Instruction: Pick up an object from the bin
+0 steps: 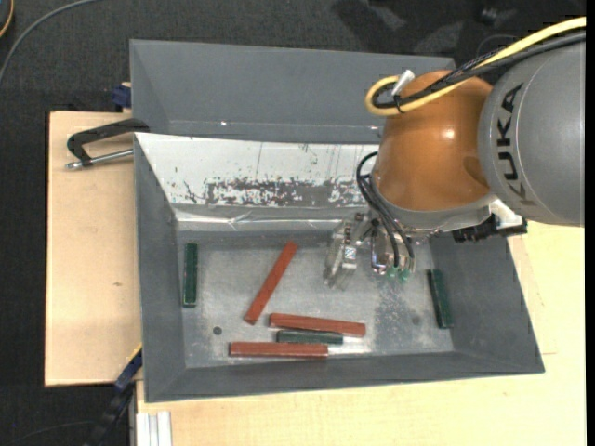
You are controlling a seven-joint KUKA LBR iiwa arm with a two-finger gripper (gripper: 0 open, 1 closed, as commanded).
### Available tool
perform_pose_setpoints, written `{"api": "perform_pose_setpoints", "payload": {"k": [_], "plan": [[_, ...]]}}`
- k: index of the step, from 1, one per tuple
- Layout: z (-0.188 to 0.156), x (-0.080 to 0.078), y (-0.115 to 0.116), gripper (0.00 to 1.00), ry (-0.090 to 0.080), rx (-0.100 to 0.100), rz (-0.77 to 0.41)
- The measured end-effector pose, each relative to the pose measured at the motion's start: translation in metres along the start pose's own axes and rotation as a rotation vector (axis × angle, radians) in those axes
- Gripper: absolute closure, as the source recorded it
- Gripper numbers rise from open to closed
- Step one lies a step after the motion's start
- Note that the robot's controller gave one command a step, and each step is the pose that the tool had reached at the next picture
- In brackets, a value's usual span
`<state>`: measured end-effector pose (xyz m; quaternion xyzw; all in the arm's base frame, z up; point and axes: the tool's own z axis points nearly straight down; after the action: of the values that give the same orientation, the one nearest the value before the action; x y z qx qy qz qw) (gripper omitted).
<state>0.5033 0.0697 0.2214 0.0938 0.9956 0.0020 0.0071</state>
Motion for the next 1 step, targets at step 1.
{"api": "perform_pose_setpoints", "payload": {"k": [1], "plan": [[0.0044, 0.0017, -0.0007, 0.0, 0.009, 0.003, 0.0]]}}
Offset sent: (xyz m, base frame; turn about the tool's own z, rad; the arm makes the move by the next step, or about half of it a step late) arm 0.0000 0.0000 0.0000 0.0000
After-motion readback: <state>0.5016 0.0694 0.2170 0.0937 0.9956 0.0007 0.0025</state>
